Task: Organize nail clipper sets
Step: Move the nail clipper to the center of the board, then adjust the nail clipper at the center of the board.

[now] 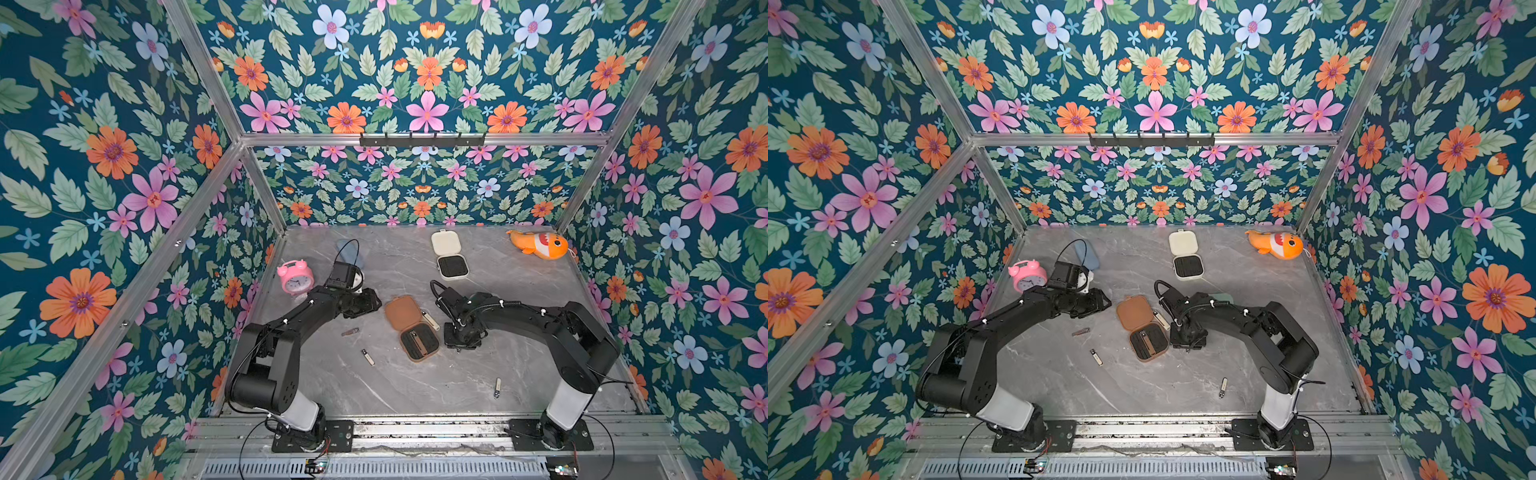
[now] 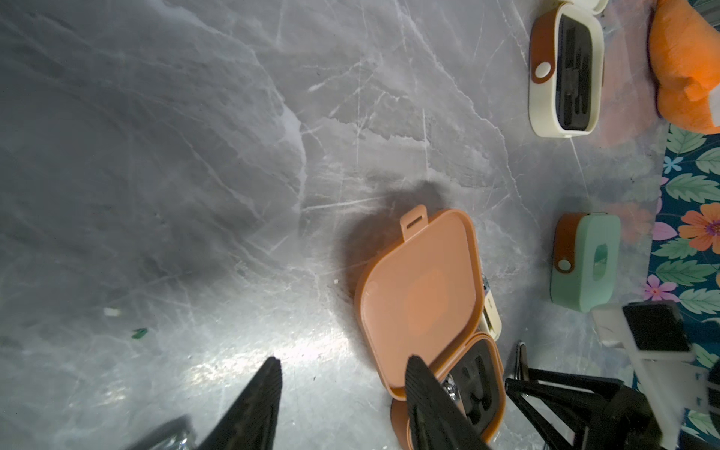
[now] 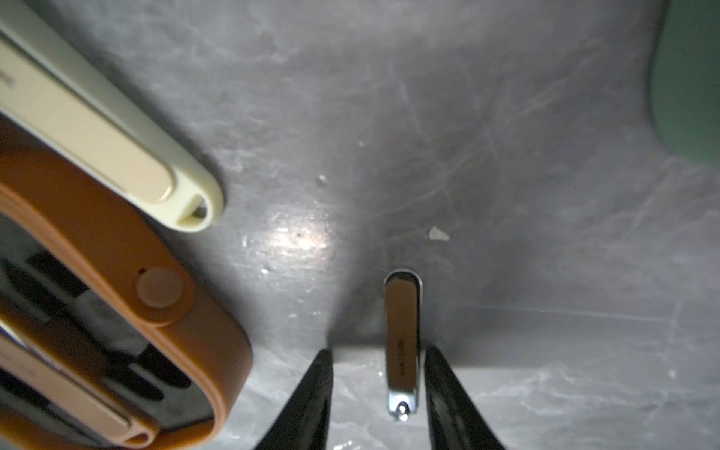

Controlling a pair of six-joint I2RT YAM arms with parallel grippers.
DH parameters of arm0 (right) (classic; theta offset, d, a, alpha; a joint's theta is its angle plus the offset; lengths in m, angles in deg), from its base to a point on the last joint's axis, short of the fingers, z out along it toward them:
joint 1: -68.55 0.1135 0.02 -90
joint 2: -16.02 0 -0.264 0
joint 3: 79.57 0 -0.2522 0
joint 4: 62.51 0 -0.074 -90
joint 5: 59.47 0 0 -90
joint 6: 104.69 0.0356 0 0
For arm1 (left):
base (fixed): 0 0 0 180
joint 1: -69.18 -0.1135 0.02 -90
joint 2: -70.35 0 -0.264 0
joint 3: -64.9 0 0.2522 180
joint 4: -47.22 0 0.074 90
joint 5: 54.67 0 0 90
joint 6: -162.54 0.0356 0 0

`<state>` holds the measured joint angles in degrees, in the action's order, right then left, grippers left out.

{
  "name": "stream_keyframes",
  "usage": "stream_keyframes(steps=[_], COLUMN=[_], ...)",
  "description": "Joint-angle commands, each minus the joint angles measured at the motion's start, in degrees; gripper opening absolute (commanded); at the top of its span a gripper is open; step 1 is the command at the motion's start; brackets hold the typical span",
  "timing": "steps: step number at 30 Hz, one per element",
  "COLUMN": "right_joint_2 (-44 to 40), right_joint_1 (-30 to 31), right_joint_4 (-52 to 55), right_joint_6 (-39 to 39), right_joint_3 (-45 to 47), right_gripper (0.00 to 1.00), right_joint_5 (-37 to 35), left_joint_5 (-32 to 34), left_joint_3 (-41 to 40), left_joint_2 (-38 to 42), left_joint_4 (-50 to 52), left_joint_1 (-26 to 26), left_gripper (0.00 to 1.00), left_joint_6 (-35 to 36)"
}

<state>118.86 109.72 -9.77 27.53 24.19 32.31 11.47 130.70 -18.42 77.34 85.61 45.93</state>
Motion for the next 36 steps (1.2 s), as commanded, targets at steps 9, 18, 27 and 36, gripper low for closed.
stream_keyframes(steps=[9, 18, 27, 36], right_joint_2=[7.4, 9.8, 11.7, 11.8], right_joint_1=[-0.1, -0.1, -1.0, -3.6], right_joint_4=[5.6, 6.4, 9.2, 9.6], right_joint_6=[-2.3, -3.8, -4.6, -5.0], right_joint_3=[-8.5, -11.5, -13.9, -12.5], right_gripper=[0.40, 0.40, 0.44, 0.41], right_joint_5=[-1.9, -1.8, -4.1, -5.2], left_joint_5=[-0.8, -1.2, -1.2, -1.3], left_joint_3=[-1.1, -1.3, -1.4, -1.6], left_joint_2=[-0.3, -1.2, -0.9, -0.6], left_joint_4=[-1.2, -1.8, -1.7, -1.6], left_joint_1=[-0.1, 0.0, -0.1, 0.0], left_gripper=[0.55, 0.54, 0.54, 0.54], left_joint_6=[0.9, 0.9, 0.9, 0.9])
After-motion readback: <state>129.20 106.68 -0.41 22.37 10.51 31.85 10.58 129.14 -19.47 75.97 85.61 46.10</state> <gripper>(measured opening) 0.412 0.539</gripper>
